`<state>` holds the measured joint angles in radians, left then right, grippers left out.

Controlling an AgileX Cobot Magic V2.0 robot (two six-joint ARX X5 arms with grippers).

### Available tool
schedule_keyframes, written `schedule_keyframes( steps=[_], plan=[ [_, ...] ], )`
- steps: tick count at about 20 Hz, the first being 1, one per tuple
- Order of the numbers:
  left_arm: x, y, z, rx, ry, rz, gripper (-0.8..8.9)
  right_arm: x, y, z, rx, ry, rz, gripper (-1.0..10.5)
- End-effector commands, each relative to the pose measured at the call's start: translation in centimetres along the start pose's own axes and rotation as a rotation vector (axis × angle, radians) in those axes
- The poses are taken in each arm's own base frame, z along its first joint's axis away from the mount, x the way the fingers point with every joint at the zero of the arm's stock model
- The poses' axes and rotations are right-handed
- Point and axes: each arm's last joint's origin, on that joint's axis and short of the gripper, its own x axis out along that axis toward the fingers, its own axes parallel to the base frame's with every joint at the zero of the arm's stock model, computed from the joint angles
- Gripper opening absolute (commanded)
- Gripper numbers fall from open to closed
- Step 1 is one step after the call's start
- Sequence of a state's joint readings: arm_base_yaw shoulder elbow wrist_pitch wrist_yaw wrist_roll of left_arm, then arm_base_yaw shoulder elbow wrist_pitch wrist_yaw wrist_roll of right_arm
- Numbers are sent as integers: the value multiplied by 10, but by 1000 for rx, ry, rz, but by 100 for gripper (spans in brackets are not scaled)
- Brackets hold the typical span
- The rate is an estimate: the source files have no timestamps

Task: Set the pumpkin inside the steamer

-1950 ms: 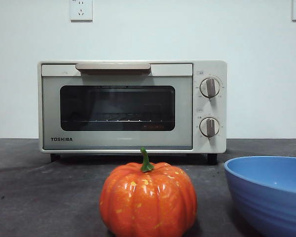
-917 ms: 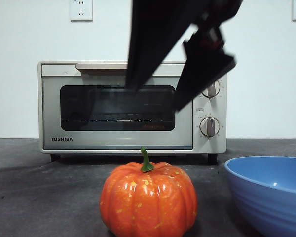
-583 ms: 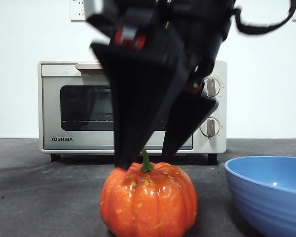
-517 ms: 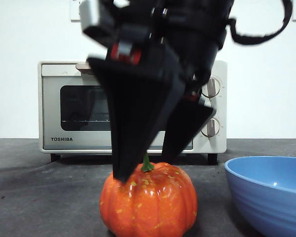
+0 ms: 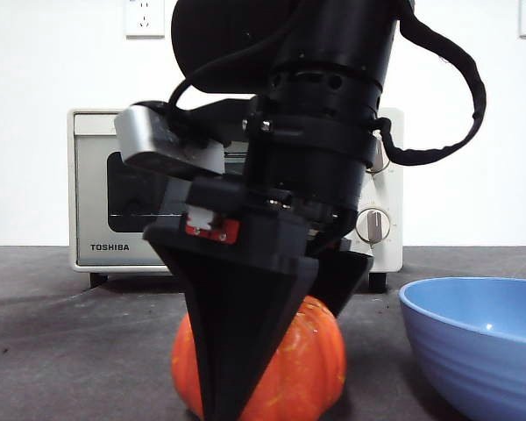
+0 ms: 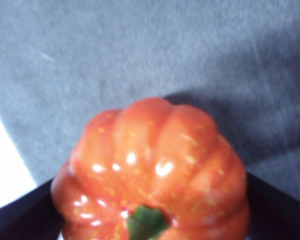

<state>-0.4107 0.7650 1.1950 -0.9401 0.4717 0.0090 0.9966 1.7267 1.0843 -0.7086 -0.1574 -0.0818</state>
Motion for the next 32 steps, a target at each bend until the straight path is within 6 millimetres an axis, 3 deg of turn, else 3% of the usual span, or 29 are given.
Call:
schedule_keyframes(
  steps=[1,6,10,13,17,20,28,32],
  plan=[
    [-3,-2,4,13,-9,-8,28,-6,5,8,-9,-30,3,330],
    [-3,-2,3,8,2,-8,28,-49,7,7,11,-10,-3,323],
    [-3,-2,3,14,0,-8,27,-91,-3,-22,99,80,-8,323],
    [-3,-2,4,20,-7,-8,27,-119,-13,-45,167,54,-23,324],
    [-1,-1,5,22,-2,-8,27,-139,-24,-69,238,-16,-51,323],
    [2,0,6,30,4,-8,27,-132,-31,-82,283,-19,-59,323],
    [9,4,8,28,21,-8,27,-71,-39,-104,384,3,-56,324],
    [10,4,10,37,2,-8,27,-51,-41,-112,432,-15,-63,324]
  ],
)
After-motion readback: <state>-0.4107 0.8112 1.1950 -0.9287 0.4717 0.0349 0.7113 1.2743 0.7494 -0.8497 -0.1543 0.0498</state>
